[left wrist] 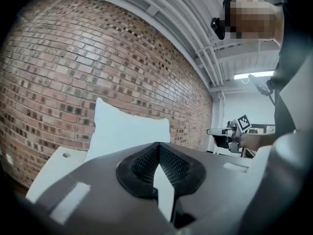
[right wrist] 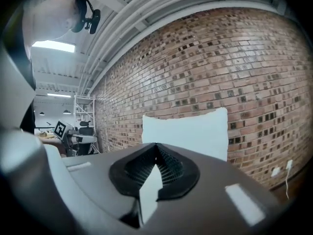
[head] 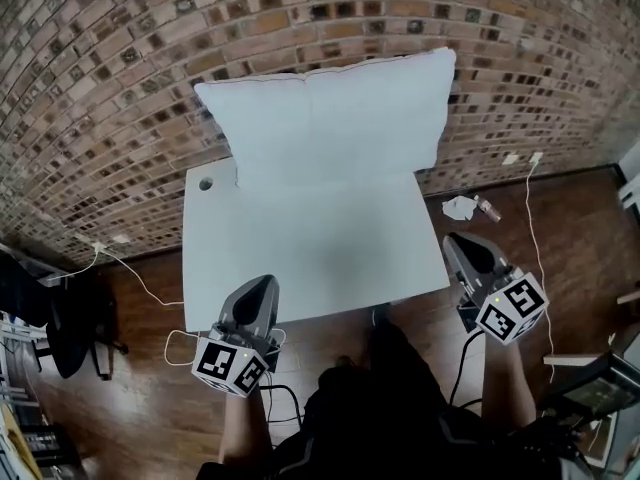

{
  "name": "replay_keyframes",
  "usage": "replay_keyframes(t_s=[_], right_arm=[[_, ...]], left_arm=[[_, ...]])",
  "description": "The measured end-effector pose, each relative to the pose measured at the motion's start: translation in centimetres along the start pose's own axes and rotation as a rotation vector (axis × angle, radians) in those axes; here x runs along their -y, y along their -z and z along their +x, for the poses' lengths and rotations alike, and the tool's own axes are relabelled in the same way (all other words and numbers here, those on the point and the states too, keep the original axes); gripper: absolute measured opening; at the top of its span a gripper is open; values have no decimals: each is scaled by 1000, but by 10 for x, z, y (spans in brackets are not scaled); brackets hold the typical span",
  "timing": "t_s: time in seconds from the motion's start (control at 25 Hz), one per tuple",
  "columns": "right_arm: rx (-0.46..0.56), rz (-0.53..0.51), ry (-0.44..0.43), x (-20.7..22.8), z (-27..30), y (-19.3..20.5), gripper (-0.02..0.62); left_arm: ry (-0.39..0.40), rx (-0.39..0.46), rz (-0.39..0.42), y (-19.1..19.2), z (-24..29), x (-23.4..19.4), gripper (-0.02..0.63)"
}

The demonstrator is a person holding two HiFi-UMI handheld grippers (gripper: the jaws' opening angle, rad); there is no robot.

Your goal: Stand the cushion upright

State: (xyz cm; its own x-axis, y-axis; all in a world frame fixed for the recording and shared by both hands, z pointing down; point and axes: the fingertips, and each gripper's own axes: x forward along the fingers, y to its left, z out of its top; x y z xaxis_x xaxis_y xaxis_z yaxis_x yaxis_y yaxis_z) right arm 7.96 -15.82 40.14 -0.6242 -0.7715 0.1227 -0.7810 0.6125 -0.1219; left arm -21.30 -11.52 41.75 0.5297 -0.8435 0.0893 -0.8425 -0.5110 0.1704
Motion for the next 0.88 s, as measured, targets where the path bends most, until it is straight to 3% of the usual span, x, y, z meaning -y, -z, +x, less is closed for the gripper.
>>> replay_keyframes(t_s=[0.16,0.36,0.56,0.88], right_arm=[[-4,14,58,-27,-21,8,6],[17,-11,70,-49,-51,-2,6],[11,-5,55,-50,-72,6,6],[-2,-19,-35,-45,-107,5,6]], left_arm=[[27,-20,-40,14,-23,7,0],[45,12,-73,15,-41,27,0],[-9,54,-26,2,-51,51,0],[-96,58,-18,-7,-56,103,0]])
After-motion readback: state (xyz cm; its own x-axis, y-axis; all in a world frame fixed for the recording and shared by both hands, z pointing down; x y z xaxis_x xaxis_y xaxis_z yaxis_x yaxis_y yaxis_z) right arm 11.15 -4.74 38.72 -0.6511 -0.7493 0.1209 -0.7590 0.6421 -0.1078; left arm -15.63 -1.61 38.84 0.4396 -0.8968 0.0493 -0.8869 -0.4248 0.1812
